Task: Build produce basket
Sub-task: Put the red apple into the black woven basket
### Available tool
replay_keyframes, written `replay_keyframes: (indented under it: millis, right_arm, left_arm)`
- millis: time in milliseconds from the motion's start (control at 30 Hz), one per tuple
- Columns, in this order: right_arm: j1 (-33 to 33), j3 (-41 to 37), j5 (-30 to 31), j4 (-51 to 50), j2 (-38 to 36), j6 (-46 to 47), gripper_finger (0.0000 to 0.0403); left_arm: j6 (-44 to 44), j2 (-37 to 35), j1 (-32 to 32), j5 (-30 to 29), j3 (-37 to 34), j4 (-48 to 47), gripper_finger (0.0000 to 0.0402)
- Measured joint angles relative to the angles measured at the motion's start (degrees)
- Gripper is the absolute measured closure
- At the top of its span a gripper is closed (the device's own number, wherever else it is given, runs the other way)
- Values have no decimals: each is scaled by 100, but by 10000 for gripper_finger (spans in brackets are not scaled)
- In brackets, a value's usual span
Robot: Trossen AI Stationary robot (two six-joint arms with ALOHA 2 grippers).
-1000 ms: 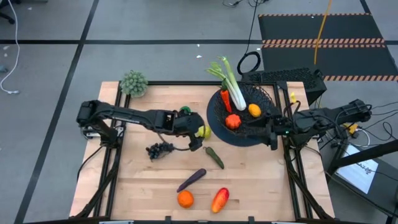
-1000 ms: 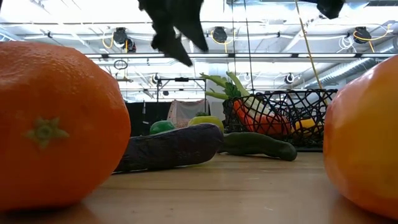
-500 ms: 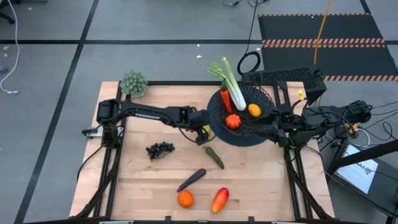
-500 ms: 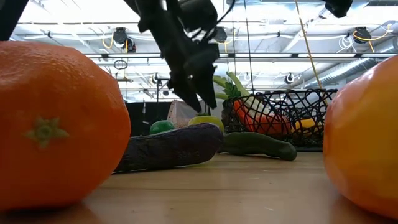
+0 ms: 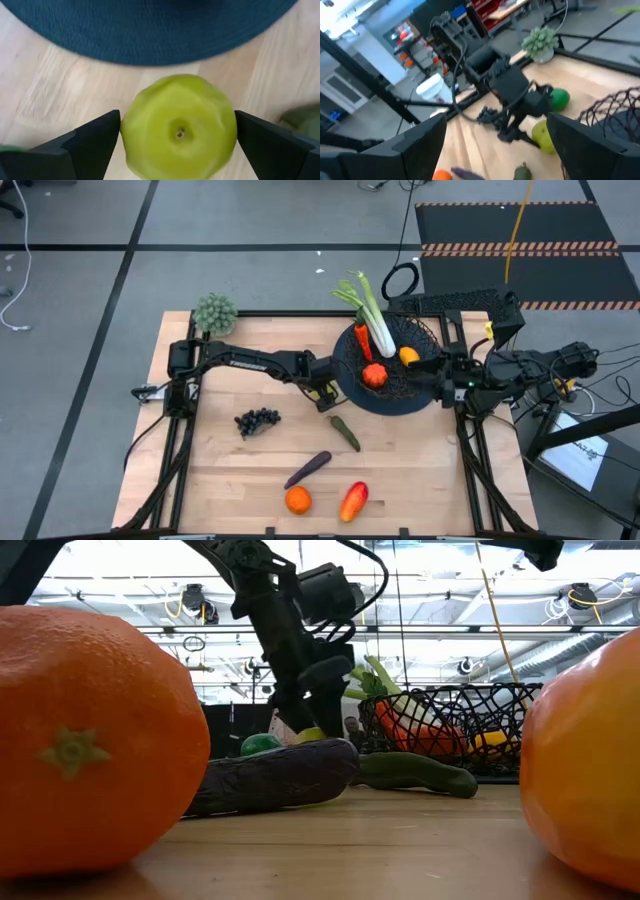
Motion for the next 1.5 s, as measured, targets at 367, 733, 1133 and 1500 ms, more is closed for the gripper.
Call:
replay_keyframes:
  millis: [367, 733, 1133, 1500]
  right_arm:
    - [-328, 0, 152, 972, 306, 10, 66]
    - [-617, 1, 154, 1524, 1072, 789, 66]
    - [-971, 1, 454, 2787, 2128, 841, 66]
    - [-1504, 1, 445, 5884, 3131, 598, 67]
  left_arm:
    - [304, -17, -7, 209, 4, -246, 90]
    - [-801, -1394, -22, 515, -2, -434, 80]
    - [-1917, -3938, -9, -415, 7, -411, 69]
    - [-2905, -5638, -13, -706, 9, -67, 86]
